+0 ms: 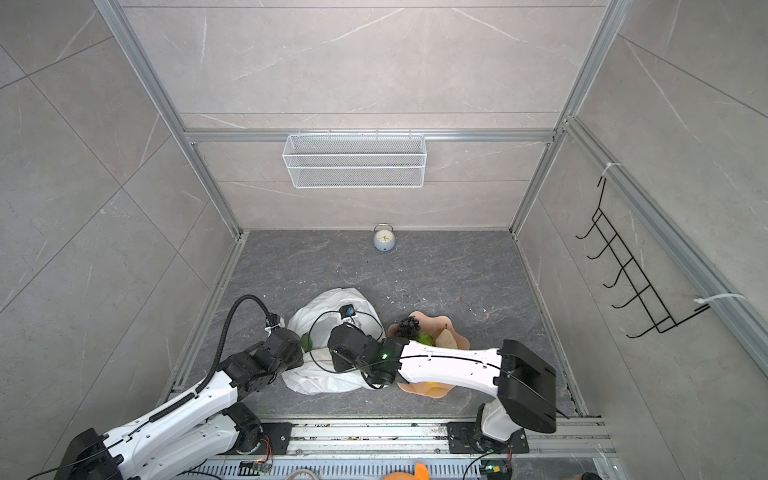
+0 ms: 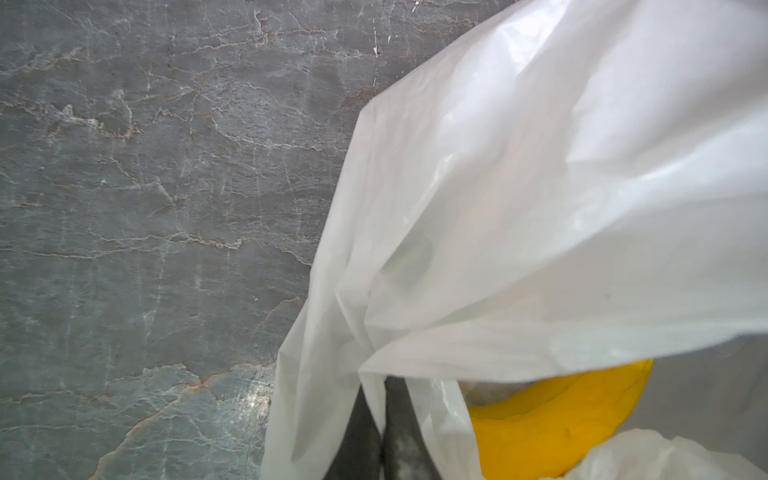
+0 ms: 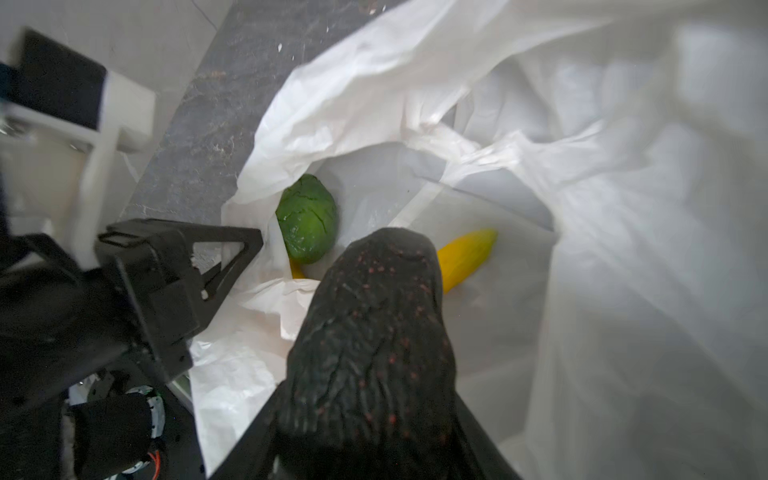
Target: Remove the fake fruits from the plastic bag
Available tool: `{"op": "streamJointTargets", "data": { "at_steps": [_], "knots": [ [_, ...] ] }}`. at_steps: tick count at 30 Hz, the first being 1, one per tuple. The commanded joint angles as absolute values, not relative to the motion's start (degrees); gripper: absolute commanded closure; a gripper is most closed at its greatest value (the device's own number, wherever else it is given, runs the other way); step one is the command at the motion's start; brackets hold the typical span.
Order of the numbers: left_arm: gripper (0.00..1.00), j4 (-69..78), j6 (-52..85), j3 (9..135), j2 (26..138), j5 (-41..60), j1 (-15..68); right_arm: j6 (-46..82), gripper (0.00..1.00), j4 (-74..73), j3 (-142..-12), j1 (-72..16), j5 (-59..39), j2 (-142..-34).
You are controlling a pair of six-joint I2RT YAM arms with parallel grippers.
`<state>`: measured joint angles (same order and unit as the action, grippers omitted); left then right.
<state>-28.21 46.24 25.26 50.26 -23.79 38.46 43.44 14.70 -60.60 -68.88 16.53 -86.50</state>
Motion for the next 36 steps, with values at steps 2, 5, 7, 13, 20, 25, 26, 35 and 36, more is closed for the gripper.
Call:
{"op": "streamJointTargets", "data": {
  "at_steps": [2, 5, 7, 13, 20, 25, 26, 35, 36],
  "knots": [
    [1.00, -28.8, 45.4, 27.1, 50.0, -23.9, 38.2, 45.5, 0.51, 25.7, -61.0, -68.9, 25.7, -78.3],
    [1.00, -29.2, 45.1, 27.0, 49.7, -24.3, 38.2, 46.0, 0.50, 32.4, -60.4, -68.9, 31.0, -73.4],
    [1.00, -29.7, 45.1, 27.1, 49.4, -24.6, 38.1, 47.2, 0.50, 38.6, -60.9, -68.6, 34.6, -71.2],
    [1.00, -29.3, 45.2, 26.8, 49.2, -24.9, 38.2, 46.7, 0.49, 48.2, -60.2, -64.0, 38.4, -65.7],
    [1.00, -30.0, 45.0, 27.1, 48.7, -24.6, 38.2, 46.0, 0.49, 49.5, -57.3, -56.3, 33.5, -64.2],
    [1.00, -30.0, 45.5, 26.4, 48.1, -24.4, 38.2, 46.7, 0.49, 49.4, -55.4, -50.3, 28.6, -64.5],
    [1.00, -29.8, 45.5, 26.3, 48.2, -24.4, 38.2, 46.7, 0.49, 49.0, -55.2, -49.2, 27.8, -64.8],
    [1.00, -29.9, 45.7, 25.6, 47.8, -24.3, 38.2, 43.6, 0.49, 47.8, -55.6, -40.8, 19.5, -71.4],
    [1.00, -30.0, 45.8, 25.5, 47.6, -24.4, 38.2, 43.3, 0.49, 47.3, -55.5, -40.1, 18.7, -72.0]
  ]
}}
